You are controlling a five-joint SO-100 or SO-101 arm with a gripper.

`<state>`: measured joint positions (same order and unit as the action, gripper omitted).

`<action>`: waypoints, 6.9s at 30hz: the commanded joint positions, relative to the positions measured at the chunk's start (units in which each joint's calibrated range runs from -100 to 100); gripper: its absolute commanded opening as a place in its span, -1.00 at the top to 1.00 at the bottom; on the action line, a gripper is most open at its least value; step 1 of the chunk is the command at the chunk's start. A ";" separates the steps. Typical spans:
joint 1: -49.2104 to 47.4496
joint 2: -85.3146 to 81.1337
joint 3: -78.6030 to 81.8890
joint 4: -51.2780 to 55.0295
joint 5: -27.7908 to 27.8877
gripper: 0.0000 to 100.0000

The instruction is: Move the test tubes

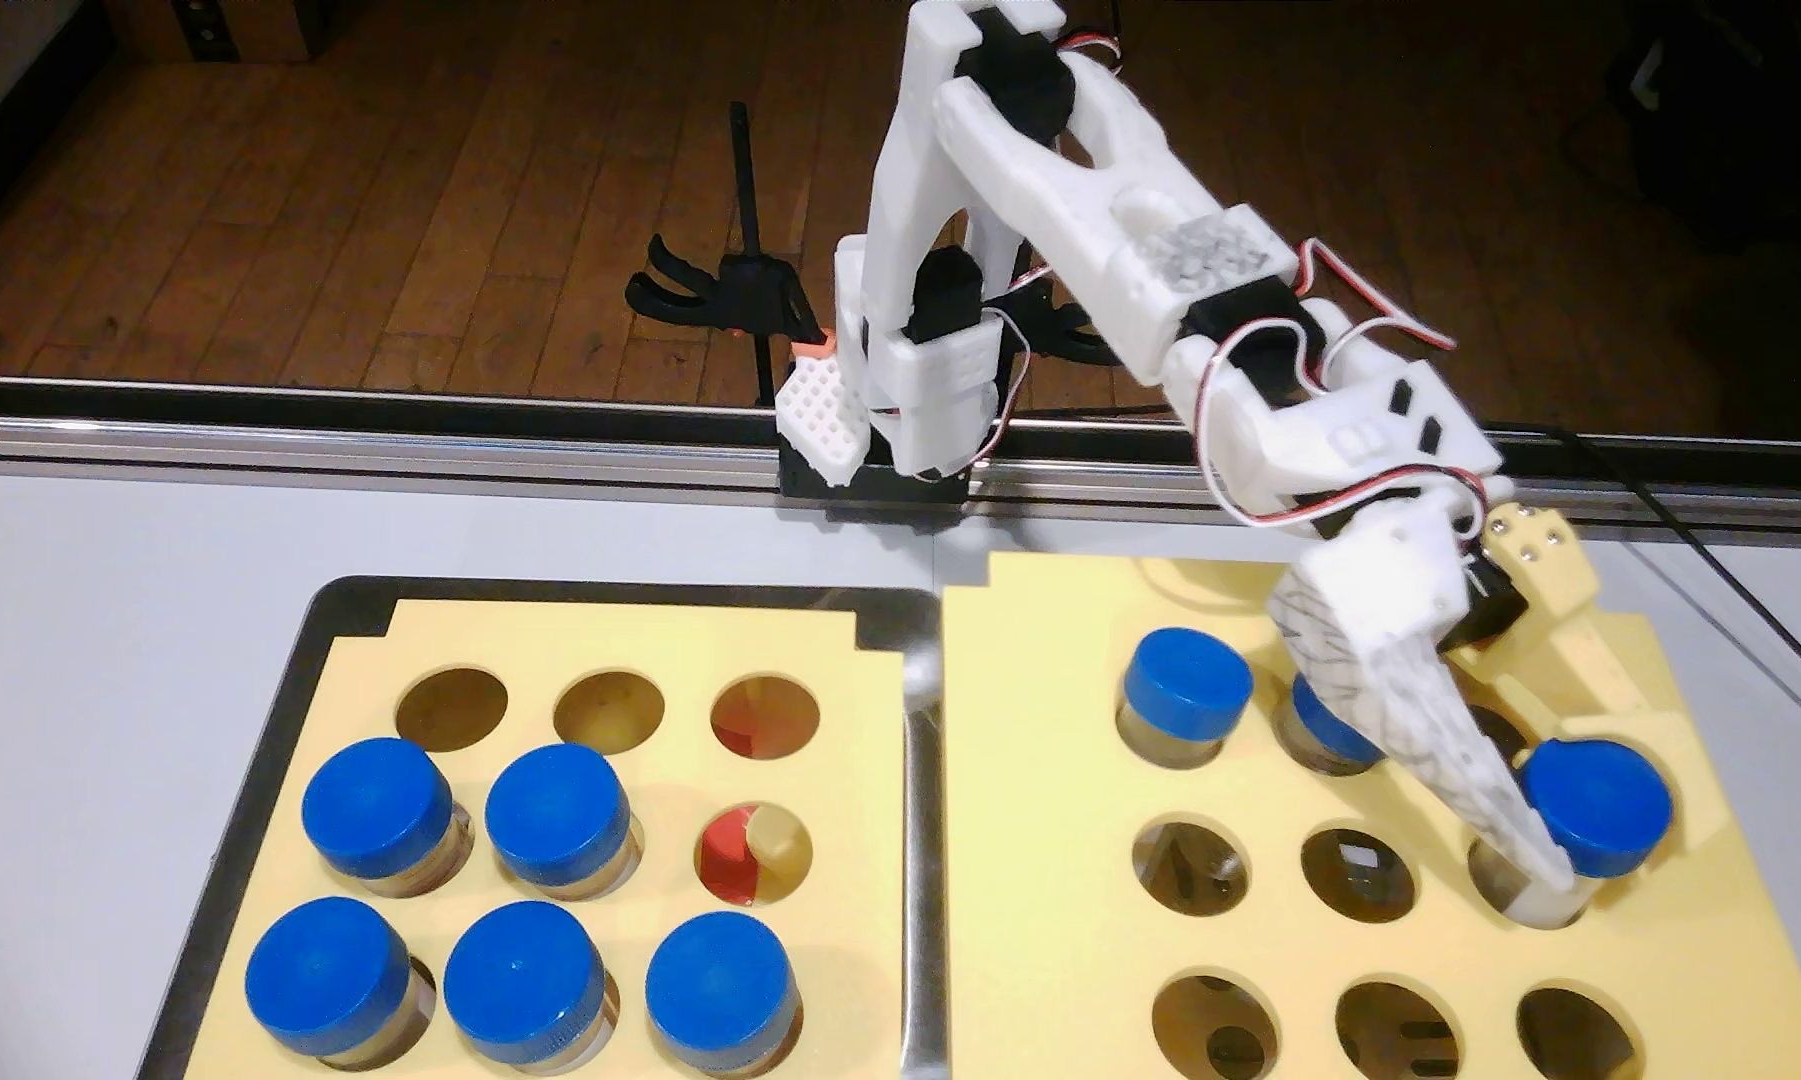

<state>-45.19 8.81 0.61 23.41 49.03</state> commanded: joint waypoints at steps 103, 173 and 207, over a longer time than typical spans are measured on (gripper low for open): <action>19.07 -23.27 -4.29 -11.78 -2.48 0.83; 35.22 -32.30 20.95 2.20 -4.84 0.35; 55.08 -8.42 13.33 -10.05 0.29 0.36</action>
<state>9.88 -1.10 19.06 14.64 49.18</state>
